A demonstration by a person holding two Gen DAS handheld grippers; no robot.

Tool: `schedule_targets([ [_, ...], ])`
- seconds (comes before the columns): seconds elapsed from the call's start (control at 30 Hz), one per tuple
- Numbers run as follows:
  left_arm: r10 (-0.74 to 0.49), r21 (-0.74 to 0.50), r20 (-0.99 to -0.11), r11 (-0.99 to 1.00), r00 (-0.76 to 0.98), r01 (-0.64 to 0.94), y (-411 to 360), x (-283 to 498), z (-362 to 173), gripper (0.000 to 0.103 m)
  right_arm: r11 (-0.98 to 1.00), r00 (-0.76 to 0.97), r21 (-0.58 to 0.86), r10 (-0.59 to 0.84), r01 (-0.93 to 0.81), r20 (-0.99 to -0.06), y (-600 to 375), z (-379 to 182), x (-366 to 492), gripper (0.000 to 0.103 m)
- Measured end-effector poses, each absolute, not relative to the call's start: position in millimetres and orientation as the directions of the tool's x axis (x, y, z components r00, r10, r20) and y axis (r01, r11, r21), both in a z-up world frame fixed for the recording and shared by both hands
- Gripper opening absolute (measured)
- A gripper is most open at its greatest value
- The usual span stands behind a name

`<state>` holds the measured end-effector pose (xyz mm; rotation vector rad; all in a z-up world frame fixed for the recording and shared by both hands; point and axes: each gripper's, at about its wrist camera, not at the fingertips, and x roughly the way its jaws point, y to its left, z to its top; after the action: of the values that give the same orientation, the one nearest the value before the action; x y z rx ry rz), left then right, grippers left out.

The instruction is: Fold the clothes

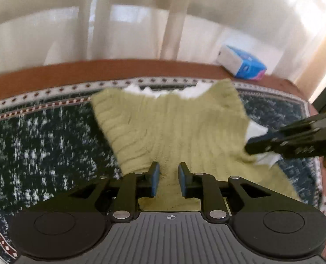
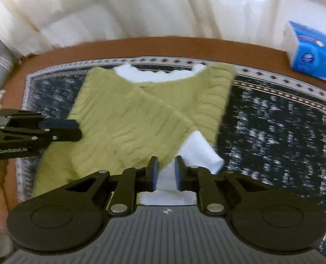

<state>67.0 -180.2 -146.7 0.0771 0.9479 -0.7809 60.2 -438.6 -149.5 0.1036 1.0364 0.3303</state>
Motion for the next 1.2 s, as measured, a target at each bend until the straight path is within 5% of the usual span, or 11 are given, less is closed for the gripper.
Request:
schedule_targets([
  [0.13, -0.566, -0.281, -0.747, 0.744, 0.349, 0.606, -177.3, 65.6, -132.6, 0.038, 0.946, 0.483, 0.270, 0.324, -0.180, -0.813, -443.2, -140.7, 55.6, 0.016],
  [0.23, -0.595, -0.307, -0.710, 0.743, 0.376, 0.595, -160.6, 51.7, -108.3, 0.057, 0.938, 0.526, 0.294, 0.347, -0.185, -0.776, -447.1, -114.4, 35.2, 0.024],
  [0.4, -0.624, -0.347, -0.701, 0.721, 0.345, 0.599, -122.7, 1.7, -93.1, 0.061, 0.916, 0.542, 0.353, 0.399, -0.193, -0.740, -454.8, -78.5, -27.1, 0.034],
  [0.8, -0.578, -0.402, -0.786, 0.747, 0.217, 0.530, -79.0, -103.7, -133.0, 0.062, 0.909, 0.429, 0.415, 0.363, 0.031, -0.827, -463.9, -126.8, -168.4, 0.040],
  [1.2, -0.546, -0.404, -0.822, 0.759, 0.161, 0.510, -88.1, -150.9, -145.7, 0.064, 0.887, 0.370, 0.461, 0.428, 0.002, -0.825, -467.7, -156.2, -193.9, 0.040],
])
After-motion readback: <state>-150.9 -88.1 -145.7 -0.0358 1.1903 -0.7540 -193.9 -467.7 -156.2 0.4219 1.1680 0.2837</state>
